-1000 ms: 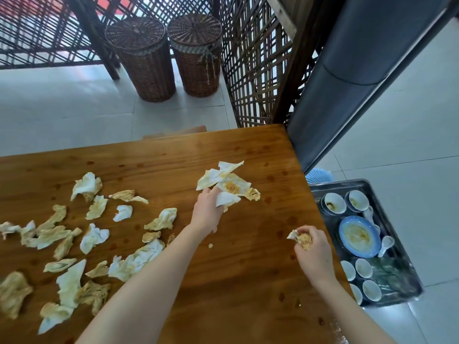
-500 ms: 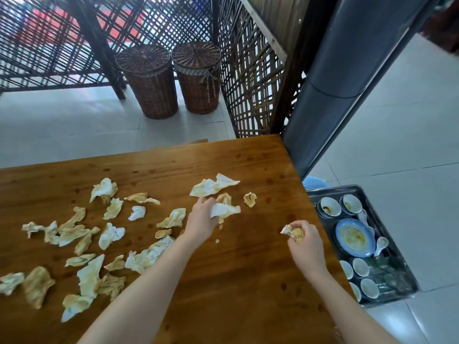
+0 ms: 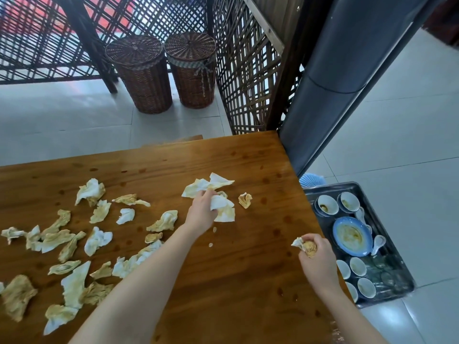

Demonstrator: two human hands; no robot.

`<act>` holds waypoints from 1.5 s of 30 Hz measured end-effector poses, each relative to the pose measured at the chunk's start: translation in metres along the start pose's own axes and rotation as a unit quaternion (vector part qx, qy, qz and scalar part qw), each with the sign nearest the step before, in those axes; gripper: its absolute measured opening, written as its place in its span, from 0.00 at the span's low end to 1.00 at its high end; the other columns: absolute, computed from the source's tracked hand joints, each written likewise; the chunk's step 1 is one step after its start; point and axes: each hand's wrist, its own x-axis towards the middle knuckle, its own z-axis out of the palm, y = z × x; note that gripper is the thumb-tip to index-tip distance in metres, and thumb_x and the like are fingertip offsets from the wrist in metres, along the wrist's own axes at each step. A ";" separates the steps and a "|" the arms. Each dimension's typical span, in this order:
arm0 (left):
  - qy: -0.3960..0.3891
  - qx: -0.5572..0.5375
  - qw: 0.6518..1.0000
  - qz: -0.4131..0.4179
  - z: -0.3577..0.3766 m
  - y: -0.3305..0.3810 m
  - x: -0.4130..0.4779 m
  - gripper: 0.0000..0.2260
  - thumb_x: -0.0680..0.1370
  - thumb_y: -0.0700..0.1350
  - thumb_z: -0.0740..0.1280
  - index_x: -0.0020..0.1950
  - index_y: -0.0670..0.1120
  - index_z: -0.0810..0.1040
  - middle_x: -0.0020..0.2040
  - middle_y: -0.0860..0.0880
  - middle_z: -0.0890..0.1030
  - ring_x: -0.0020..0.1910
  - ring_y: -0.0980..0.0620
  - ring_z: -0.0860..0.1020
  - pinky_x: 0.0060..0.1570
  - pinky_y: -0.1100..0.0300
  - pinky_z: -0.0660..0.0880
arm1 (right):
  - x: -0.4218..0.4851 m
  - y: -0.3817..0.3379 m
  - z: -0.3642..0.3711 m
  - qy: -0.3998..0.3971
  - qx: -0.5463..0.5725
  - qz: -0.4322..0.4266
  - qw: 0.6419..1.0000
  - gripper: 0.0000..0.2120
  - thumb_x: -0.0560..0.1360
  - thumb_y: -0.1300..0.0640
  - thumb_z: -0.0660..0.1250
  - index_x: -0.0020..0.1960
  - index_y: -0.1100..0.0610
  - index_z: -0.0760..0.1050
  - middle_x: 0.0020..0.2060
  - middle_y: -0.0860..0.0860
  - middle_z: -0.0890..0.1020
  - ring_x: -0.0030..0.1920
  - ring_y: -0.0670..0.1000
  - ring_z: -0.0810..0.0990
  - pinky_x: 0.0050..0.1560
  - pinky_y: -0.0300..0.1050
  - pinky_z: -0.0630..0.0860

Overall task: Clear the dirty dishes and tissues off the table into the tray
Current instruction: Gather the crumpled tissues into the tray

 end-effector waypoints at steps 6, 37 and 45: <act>-0.017 0.029 0.999 -0.016 0.018 0.000 0.021 0.22 0.76 0.37 0.67 0.69 0.47 0.69 0.66 0.45 0.70 0.61 0.45 0.72 0.58 0.52 0.74 | 0.009 0.013 0.000 0.001 -0.001 0.020 1.000 0.16 0.71 0.68 0.68 0.50 0.48 0.72 0.47 0.48 0.72 0.44 0.45 0.74 0.40 0.38 0.70; -0.022 0.039 0.997 -0.059 0.019 0.019 0.008 0.21 0.75 0.39 0.70 0.68 0.43 0.73 0.63 0.45 0.77 0.61 0.46 0.75 0.60 0.52 0.75 | 0.020 0.024 -0.013 -0.001 0.010 0.020 1.000 0.15 0.72 0.67 0.67 0.50 0.48 0.72 0.45 0.47 0.72 0.43 0.47 0.74 0.39 0.45 0.75; 0.008 0.018 0.997 -0.077 0.047 0.077 -0.001 0.18 0.74 0.39 0.70 0.63 0.39 0.75 0.59 0.41 0.79 0.58 0.43 0.77 0.57 0.50 0.75 | 0.044 0.062 -0.047 -0.021 0.021 0.014 0.999 0.15 0.71 0.67 0.67 0.48 0.48 0.72 0.46 0.48 0.73 0.43 0.45 0.73 0.38 0.39 0.69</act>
